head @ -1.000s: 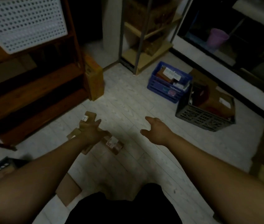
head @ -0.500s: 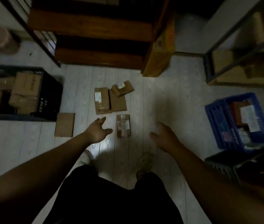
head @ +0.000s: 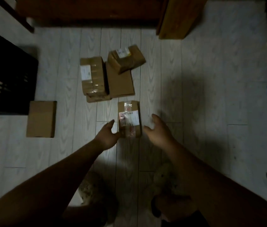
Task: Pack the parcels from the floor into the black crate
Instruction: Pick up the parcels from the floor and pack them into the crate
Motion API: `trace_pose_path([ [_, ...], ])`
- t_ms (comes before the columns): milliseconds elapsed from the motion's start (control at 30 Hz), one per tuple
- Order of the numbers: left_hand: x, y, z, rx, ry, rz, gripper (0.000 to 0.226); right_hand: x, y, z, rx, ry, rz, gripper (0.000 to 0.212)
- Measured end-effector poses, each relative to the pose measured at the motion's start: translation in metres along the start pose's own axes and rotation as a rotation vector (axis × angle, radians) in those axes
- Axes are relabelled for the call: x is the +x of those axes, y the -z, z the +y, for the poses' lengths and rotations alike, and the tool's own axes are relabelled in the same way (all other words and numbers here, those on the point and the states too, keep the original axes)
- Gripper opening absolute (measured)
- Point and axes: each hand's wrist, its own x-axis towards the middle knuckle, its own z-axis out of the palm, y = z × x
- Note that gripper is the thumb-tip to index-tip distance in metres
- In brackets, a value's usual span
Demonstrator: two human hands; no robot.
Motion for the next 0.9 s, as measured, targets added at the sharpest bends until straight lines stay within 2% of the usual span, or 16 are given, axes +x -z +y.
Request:
trace_pose_path([
  [100,0.058,-0.03,-0.014,-0.217,0.01,0.009,0.068,0.065,-0.044,0.039,0.096,-0.033,-0.008,0.07],
  [233,0.132,-0.056,-0.041,-0.491,0.023,0.047,0.082,0.136,-0.085,0.067,0.212,-0.08,0.032,0.061],
  [333,0.176,-0.069,-0.054,-0.609,0.046,0.113,0.065,0.173,-0.106,0.073,0.198,-0.04,0.089,0.05],
  [433,0.2,-0.076,-0.061,-0.594,0.009,0.124,0.048,0.191,-0.115,0.071,0.149,0.017,0.02,0.039],
  [533,0.196,-0.073,-0.055,-0.653,-0.036,0.093,0.035,0.185,-0.108,0.057,0.184,0.023,-0.016,0.037],
  [633,0.181,-0.061,-0.046,-0.678,-0.108,0.057,0.037,0.173,-0.098,0.045,0.19,0.059,0.018,0.041],
  [767,0.178,-0.043,-0.037,-0.647,-0.257,0.063,0.042,0.164,-0.085,0.027,0.276,0.169,0.106,0.035],
  [900,0.176,-0.025,-0.015,-0.707,-0.43,0.186,0.04,0.159,-0.071,-0.007,0.245,0.353,0.256,0.044],
])
